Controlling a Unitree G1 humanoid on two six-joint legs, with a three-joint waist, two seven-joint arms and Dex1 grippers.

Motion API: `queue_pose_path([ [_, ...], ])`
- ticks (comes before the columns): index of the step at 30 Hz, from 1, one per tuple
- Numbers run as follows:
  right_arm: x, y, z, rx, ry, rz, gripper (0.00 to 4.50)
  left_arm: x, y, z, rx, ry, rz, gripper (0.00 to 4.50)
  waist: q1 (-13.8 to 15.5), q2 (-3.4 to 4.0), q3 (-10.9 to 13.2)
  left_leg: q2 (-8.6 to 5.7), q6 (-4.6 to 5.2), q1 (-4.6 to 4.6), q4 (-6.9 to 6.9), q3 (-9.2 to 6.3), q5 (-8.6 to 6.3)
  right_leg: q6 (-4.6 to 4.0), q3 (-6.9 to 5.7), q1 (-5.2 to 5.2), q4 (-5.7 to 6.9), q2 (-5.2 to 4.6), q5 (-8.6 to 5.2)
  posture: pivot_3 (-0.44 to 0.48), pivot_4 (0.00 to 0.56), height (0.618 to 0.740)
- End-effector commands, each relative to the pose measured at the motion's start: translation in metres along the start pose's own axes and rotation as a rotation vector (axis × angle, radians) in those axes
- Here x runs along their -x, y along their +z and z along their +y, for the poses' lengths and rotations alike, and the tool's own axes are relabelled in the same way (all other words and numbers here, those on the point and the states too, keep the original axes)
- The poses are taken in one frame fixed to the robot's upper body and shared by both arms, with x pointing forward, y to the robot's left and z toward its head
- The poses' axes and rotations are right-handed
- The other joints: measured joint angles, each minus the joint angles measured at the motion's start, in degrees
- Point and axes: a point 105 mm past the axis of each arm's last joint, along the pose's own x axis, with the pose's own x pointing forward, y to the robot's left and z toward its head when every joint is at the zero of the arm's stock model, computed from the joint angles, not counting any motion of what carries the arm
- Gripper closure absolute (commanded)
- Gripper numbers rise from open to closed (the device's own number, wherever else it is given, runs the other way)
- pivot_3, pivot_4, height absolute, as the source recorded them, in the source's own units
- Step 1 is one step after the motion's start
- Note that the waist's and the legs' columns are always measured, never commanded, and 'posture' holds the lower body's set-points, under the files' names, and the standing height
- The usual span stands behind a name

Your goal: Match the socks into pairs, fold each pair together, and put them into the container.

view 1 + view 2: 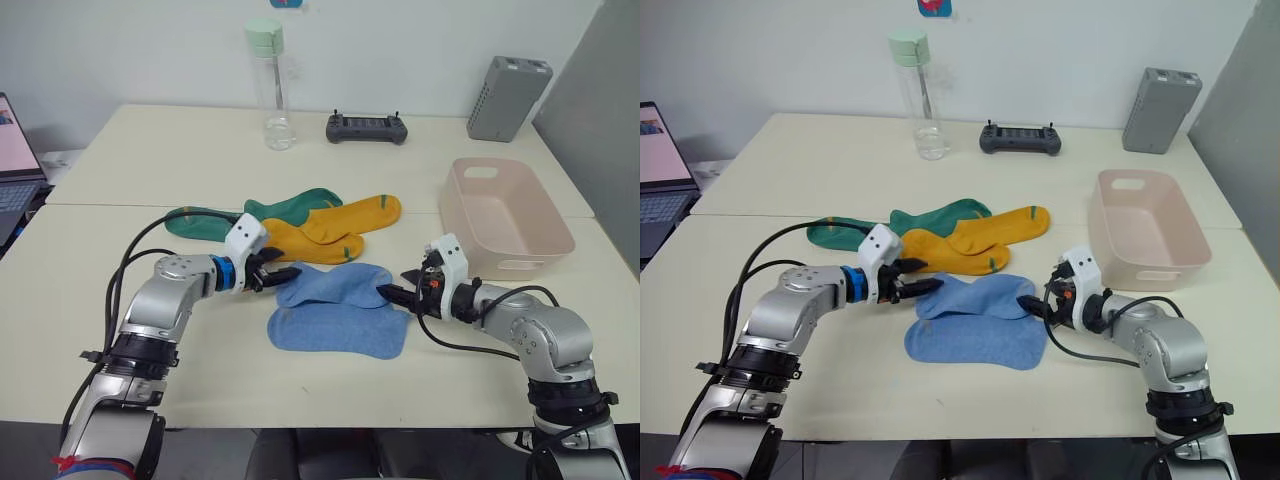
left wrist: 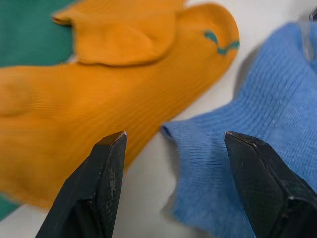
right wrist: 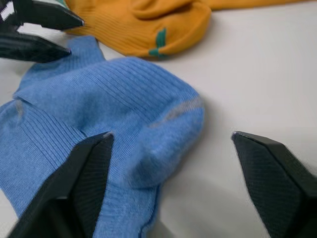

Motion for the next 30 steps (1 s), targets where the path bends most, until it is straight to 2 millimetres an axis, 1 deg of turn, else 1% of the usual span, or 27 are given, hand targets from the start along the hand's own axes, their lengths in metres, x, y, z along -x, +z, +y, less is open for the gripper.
queue_pose_path([
  [1,0.002,0.018,0.008,0.025,0.025,-0.061,1.79,0.004,0.003,0.001,-0.049,-0.009,0.017,1.39,0.0,0.0,0.0,0.0,0.0,0.0,-0.03,-0.04,0.0,-0.02,-0.04,0.0,0.0,0.0,-0.01,0.0,0.15,0.74],
  [2,0.002,0.019,0.008,0.021,0.025,-0.068,1.96,0.004,0.002,0.002,-0.057,-0.005,0.022,1.57,0.0,0.0,0.0,0.0,0.0,0.01,-0.07,-0.04,0.0,-0.02,-0.04,-0.01,0.0,0.0,-0.02,0.0,0.15,0.74],
  [3,0.001,0.02,0.009,0.014,0.031,-0.074,2.46,0.004,0.001,0.002,-0.06,-0.005,0.021,1.77,0.0,0.0,0.0,0.0,0.0,0.01,-0.08,-0.05,0.0,-0.02,-0.05,0.0,0.0,0.0,-0.02,0.0,0.15,0.74],
  [6,0.001,0.024,0.009,-0.001,0.038,-0.093,3.49,0.005,0.004,0.003,-0.06,-0.007,0.006,2.69,0.1,0.0,0.0,-0.01,0.0,0.0,-0.07,-0.05,0.0,0.01,-0.06,0.01,-0.02,0.0,-0.03,0.0,0.15,0.74],
  [8,0.001,0.027,0.009,-0.002,0.041,-0.102,4.27,0.007,0.006,0.003,-0.056,-0.007,-0.001,3.35,0.1,0.0,0.0,-0.01,0.0,0.0,-0.06,-0.05,0.0,0.04,-0.05,0.01,-0.02,0.0,-0.05,0.0,0.15,0.74],
  [9,0.001,0.028,0.009,-0.001,0.04,-0.105,4.49,0.009,0.006,0.003,-0.051,-0.005,-0.005,3.59,0.1,0.0,0.0,0.0,0.0,0.0,-0.05,-0.05,0.0,0.04,-0.05,0.02,-0.02,0.0,-0.05,0.0,0.15,0.74],
  [10,0.001,0.03,0.008,0.001,0.042,-0.112,4.5,0.011,0.007,0.004,-0.043,0.004,-0.015,3.95,0.1,0.0,0.0,-0.01,0.0,0.0,-0.04,-0.05,0.0,0.04,-0.05,0.02,-0.02,0.0,-0.05,0.0,0.15,0.74],
  [12,0.002,0.034,0.007,0.002,0.043,-0.123,4.5,0.015,0.01,0.005,-0.033,0.022,-0.033,4.46,0.1,0.0,0.0,0.0,0.0,0.0,-0.03,-0.05,0.01,0.05,-0.05,0.02,-0.02,0.0,-0.05,0.0,0.15,0.74],
  [17,0.002,0.049,0.002,0.008,0.042,-0.162,4.5,0.027,0.019,-0.003,0.045,0.005,-0.074,4.46,0.0,0.0,0.0,0.01,0.0,0.0,-0.03,-0.04,0.01,0.05,-0.05,0.01,-0.01,0.0,-0.05,0.0,0.15,0.74],
  [20,0.004,0.07,0.0,0.029,0.039,-0.204,4.5,0.039,0.026,-0.017,0.106,-0.046,-0.098,4.46,-0.3,0.03,0.0,0.01,0.0,0.0,-0.04,-0.03,0.0,0.04,-0.04,0.0,-0.02,-0.01,-0.05,0.0,0.15,0.74],
  [23,0.006,0.091,0.005,0.048,0.076,-0.247,4.5,0.044,0.036,-0.028,0.173,-0.058,-0.133,4.46,-0.6,0.03,0.0,0.02,0.0,0.0,-0.07,-0.08,0.0,0.04,-0.09,0.0,-0.02,0.0,-0.06,0.0,0.15,0.74],
  [25,0.001,0.106,0.008,0.058,0.09,-0.27,4.5,0.046,0.044,-0.055,0.291,-0.163,-0.172,4.46,-0.8,0.03,0.0,0.02,0.0,0.0,-0.06,-0.1,0.0,0.08,-0.11,0.02,-0.02,-0.01,-0.07,0.0,0.15,0.74],
  [27,-0.009,0.114,0.01,0.08,0.096,-0.268,4.5,0.045,0.047,-0.082,0.408,-0.262,-0.198,4.46,-1.0,0.03,0.0,0.01,0.0,0.0,-0.05,-0.09,0.0,0.24,-0.09,0.06,-0.05,-0.02,-0.16,0.0,0.15,0.74],
  [29,-0.019,0.113,0.01,0.107,0.092,-0.243,4.5,0.043,0.048,-0.098,0.505,-0.314,-0.219,4.46,-1.1,0.02,0.0,-0.01,0.0,0.0,-0.04,-0.11,0.0,0.29,-0.1,0.08,-0.06,-0.04,-0.19,0.0,0.15,0.74],
  [30,-0.022,0.111,0.01,0.122,0.092,-0.228,4.5,0.042,0.048,-0.102,0.532,-0.326,-0.222,4.46,-1.1,0.02,0.0,-0.01,0.0,0.0,-0.05,-0.13,0.0,0.29,-0.12,0.09,-0.05,-0.04,-0.2,0.0,0.15,0.74],
])
